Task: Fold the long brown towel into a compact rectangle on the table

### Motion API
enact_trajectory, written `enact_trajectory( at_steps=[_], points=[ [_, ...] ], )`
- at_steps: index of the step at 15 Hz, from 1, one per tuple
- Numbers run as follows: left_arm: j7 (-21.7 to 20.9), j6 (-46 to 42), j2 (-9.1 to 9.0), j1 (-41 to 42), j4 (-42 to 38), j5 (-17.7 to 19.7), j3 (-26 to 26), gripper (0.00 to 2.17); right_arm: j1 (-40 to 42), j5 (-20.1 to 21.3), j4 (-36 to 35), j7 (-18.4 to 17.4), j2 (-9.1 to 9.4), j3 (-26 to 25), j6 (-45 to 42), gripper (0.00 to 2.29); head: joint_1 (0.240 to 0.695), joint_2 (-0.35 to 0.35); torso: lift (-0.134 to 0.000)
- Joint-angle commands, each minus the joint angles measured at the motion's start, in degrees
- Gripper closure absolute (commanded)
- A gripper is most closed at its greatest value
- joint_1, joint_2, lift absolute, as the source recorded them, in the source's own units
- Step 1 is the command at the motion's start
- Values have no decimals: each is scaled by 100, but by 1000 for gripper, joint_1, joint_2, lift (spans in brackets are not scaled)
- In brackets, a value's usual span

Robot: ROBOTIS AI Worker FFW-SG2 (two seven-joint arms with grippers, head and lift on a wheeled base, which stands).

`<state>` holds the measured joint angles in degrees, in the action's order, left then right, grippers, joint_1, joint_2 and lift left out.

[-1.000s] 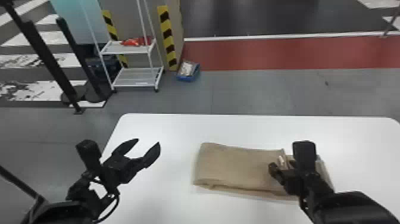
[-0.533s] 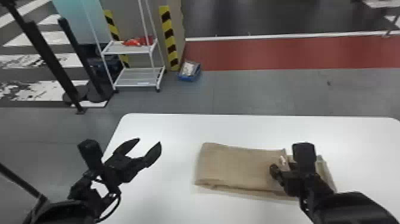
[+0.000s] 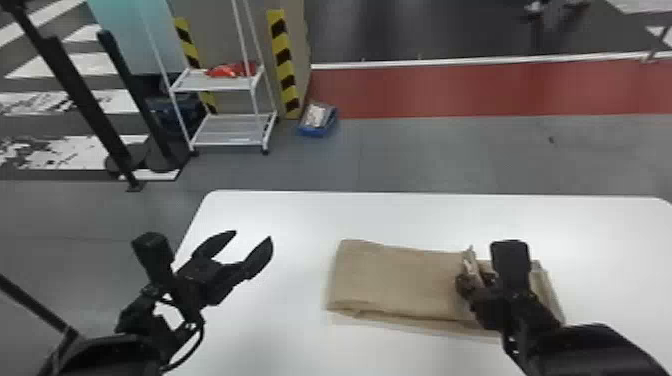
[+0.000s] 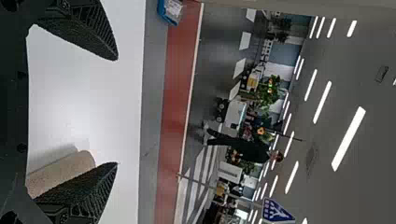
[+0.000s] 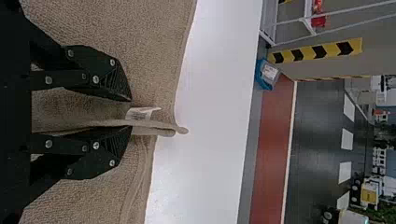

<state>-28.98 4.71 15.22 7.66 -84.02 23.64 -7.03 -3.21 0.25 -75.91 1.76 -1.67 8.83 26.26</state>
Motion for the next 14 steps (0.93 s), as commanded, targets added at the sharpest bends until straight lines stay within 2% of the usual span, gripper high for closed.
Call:
enact_trajectory(
  at_steps=[1, 5, 11, 14],
  points=[
    [-3, 0, 16, -1, 0, 9, -9, 80, -13, 10, -20, -9, 0, 58, 25, 822, 695, 137, 0],
    [-11, 0, 33, -1, 0, 27, -27, 80, 22, 45, -196, -123, 27, 233, 271, 822, 695, 147, 0],
    [-64, 0, 16, -45, 35, 35, -27, 80, 101, 89, -266, -141, 27, 163, 464, 826, 695, 159, 0],
    [-73, 18, 24, -36, 35, 44, -27, 80, 101, 133, -266, -308, 27, 137, 482, 802, 695, 149, 0]
  ],
)
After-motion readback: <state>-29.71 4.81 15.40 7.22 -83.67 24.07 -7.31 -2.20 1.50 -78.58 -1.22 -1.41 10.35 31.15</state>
